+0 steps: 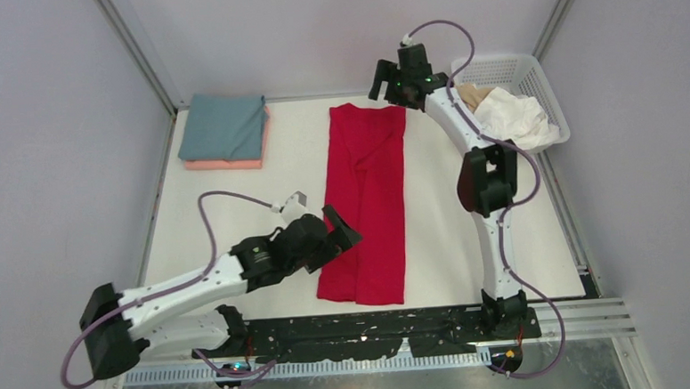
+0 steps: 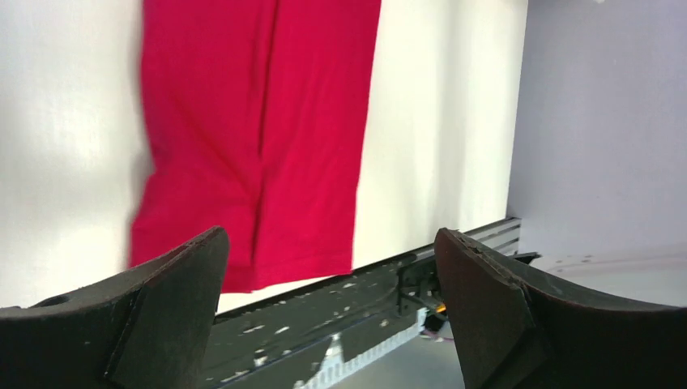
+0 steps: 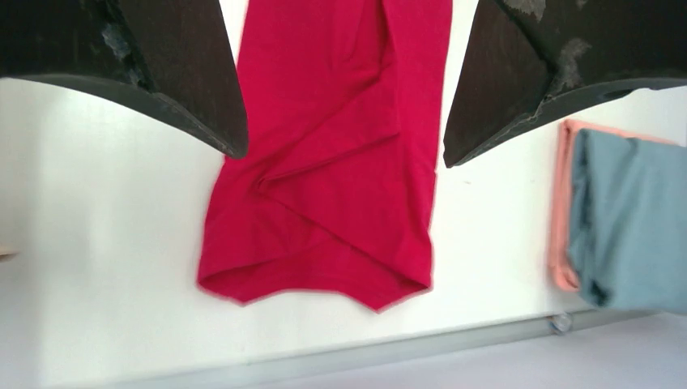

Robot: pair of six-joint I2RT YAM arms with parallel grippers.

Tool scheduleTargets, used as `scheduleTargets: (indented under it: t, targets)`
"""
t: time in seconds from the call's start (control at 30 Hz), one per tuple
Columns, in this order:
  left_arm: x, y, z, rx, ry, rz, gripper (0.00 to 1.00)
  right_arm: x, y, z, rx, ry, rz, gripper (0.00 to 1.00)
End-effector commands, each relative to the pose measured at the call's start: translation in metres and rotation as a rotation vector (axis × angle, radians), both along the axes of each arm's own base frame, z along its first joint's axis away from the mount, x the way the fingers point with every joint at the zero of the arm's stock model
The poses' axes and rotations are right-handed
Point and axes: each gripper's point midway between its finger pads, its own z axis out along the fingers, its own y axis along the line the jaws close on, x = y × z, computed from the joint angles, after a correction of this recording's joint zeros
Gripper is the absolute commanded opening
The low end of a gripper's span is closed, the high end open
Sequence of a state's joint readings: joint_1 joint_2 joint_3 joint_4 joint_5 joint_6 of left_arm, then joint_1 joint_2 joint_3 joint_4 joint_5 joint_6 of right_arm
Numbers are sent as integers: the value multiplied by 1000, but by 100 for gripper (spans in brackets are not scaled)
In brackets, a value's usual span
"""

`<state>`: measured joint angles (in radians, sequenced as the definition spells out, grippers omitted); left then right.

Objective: Fold and stack the t-shirts
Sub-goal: Grab the bottom of the folded rectangular tshirt with both arms

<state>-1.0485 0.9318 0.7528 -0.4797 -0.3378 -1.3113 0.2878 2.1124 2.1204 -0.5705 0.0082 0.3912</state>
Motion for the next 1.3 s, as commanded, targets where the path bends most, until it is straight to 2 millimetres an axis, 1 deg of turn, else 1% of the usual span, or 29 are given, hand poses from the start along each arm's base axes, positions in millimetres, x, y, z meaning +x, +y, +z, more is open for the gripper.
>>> scheduleTargets:
  t: [0.0,0.03,0.07,0.1,0.13,0.17,0.2,0.23,0.27,0.3,0.33,0.37,0.4,0.43,0.47,0.5,0.53,0.67,0.77,0.83,0.9,0.97,1.0,1.03,1.07,1.13,1.17,1.2,1.27]
  targets:
    - [-20,49,-48,286,-30,-197,100,-112,-24,25,-129,46,42,95]
    - [-24,50,-55,280,-2,-237,100,-141,-18,42,-101,3,74,95]
    - [-29,47,-62,264,19,-299,100,-177,-18,-24,-108,151,103,95]
    - [-35,46,-69,250,56,-328,100,-210,-12,-33,-59,151,132,95]
    - [-43,40,-76,225,78,-387,99,-226,-4,-40,-18,155,166,95]
    - [-47,39,-81,223,93,-414,99,-259,-5,-56,2,185,181,95]
    - [-50,37,-86,216,110,-432,97,-275,-6,-64,11,199,192,95]
    - [-54,35,-91,208,118,-457,95,-301,-6,-79,20,231,207,95]
    - [-57,34,-96,206,133,-470,93,-317,-6,-87,27,262,228,95]
    - [-60,35,-103,209,152,-480,89,-341,-2,-100,48,301,254,95]
    - [-63,36,-110,208,173,-486,84,-360,9,-105,71,326,311,95]
    - [-67,36,-116,204,194,-489,78,-380,12,-117,109,372,331,95]
    - [-70,35,-122,198,215,-497,73,-394,22,-120,128,385,374,95]
    - [-72,34,-125,191,228,-504,69,-409,24,-130,158,429,376,97]
    - [-73,33,-129,187,239,-503,63,-422,31,-133,165,448,408,98]
    - [-72,34,-135,192,245,-494,55,-431,30,-141,178,482,393,99]
    - [-70,36,-141,205,244,-476,51,-442,35,-143,176,494,420,99]
    - [-60,44,-161,271,262,-400,47,-467,37,-169,162,574,415,93]
    - [-60,42,-164,261,285,-390,45,-479,40,-183,147,608,421,90]
    - [-59,42,-166,255,282,-380,41,-483,45,-188,141,613,433,89]
    - [-58,46,-169,271,284,-363,32,-487,50,-191,129,614,443,86]
    - [-57,46,-169,280,279,-361,17,-486,51,-195,114,613,433,82]
    - [-57,47,-169,282,282,-363,7,-486,50,-199,102,619,422,81]
    - [-58,46,-167,282,285,-366,0,-484,51,-200,95,612,415,77]
    - [-58,45,-167,284,293,-371,0,-483,51,-204,85,614,405,75]
    - [-62,46,-166,285,316,-375,0,-483,54,-206,87,622,404,64]
    - [-64,46,-167,280,328,-373,0,-484,55,-208,81,629,408,55]
    - [-67,46,-167,273,339,-371,0,-484,56,-208,80,629,397,51]
    - [-72,46,-165,260,345,-370,0,-485,52,-210,58,627,380,33]
